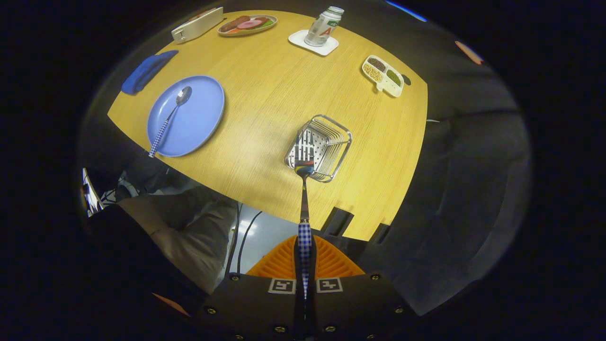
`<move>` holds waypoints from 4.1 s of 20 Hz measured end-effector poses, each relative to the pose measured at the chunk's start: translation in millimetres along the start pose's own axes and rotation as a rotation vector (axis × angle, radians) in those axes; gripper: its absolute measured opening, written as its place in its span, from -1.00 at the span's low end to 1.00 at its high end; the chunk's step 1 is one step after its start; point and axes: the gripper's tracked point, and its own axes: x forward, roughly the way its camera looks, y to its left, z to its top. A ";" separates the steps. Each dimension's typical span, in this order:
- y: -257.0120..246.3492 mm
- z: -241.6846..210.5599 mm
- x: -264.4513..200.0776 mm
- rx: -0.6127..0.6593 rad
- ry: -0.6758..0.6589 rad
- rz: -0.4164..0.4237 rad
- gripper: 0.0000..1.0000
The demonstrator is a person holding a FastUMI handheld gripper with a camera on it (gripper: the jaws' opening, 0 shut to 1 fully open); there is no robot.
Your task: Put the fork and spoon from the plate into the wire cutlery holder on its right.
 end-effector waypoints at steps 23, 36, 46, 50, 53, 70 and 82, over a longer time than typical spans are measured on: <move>-28.0 51.5 78.6 -0.085 0.247 -0.014 -0.94; -27.5 66.0 55.4 -0.012 0.066 -0.018 0.90; -1.9 75.7 -7.9 0.111 -0.252 -0.072 0.90; 17.3 70.4 -20.9 0.161 -0.310 -0.044 0.90; 30.9 73.3 -34.2 0.154 -0.375 -0.049 0.90; 147.1 96.3 -44.7 0.279 -0.494 0.064 0.91; 222.1 116.4 -23.2 0.243 -0.483 0.165 0.90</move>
